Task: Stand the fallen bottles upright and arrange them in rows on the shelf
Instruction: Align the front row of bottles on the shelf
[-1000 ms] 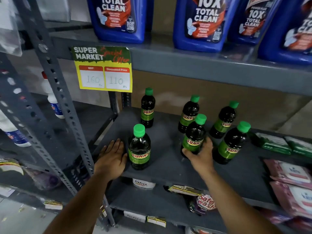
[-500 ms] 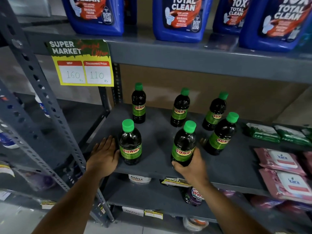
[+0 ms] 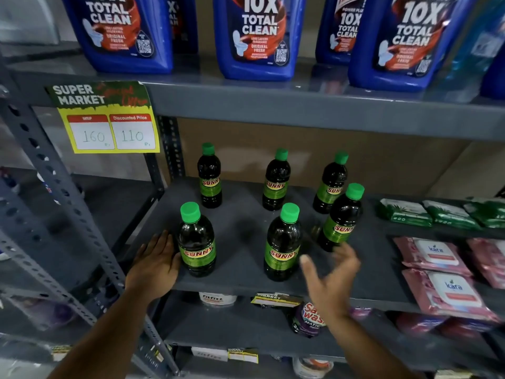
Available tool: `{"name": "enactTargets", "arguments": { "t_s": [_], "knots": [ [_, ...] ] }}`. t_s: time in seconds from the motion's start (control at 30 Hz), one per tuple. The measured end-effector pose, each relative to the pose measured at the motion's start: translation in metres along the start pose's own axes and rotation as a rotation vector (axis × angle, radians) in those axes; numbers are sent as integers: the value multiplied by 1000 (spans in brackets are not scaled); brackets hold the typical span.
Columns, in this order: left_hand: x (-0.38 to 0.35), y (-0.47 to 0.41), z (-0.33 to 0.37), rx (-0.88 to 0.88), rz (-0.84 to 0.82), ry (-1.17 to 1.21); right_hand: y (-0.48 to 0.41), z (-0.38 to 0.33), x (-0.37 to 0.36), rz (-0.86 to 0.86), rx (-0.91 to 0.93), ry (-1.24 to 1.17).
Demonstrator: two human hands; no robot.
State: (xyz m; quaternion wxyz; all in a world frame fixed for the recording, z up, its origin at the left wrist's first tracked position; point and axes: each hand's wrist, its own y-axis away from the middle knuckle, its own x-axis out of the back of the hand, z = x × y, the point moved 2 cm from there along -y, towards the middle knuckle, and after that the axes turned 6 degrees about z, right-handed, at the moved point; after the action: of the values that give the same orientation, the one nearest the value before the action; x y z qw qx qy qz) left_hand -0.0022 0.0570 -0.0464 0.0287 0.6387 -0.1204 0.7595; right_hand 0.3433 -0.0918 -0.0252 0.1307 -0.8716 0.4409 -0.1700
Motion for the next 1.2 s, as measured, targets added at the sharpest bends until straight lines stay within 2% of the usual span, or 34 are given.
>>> {"name": "enactTargets", "arguments": {
  "t_s": [0.07, 0.1, 0.17, 0.27, 0.37, 0.47, 0.57, 0.87, 1.2],
  "knots": [
    [1, 1, 0, -6, 17, 0, -26, 8, 14, 165, -29, 128],
    [1, 1, 0, -7, 18, 1, -42, 10, 17, 161, -98, 146],
    [2, 0, 0, -10, 14, 2, -72, 20, 20, 7, -218, 116],
    [3, 0, 2, -12, 16, 5, -102, 37, 18, -188, -253, 131],
    [3, 1, 2, -17, 19, 10, -104, 40, 16, -189, -253, 241],
    [2, 1, 1, -22, 19, 15, -90, 31, 19, -113, -201, 272],
    [0, 1, -1, -17, 12, 9, -76, 25, 26, -63, -137, 263],
    [-1, -1, -2, -30, 1, 40, -36, 25, 54, -33, -129, 268],
    [5, 1, 1, -48, -1, 56, -21, -3, 53, 13, -116, 258]
  ]
}}
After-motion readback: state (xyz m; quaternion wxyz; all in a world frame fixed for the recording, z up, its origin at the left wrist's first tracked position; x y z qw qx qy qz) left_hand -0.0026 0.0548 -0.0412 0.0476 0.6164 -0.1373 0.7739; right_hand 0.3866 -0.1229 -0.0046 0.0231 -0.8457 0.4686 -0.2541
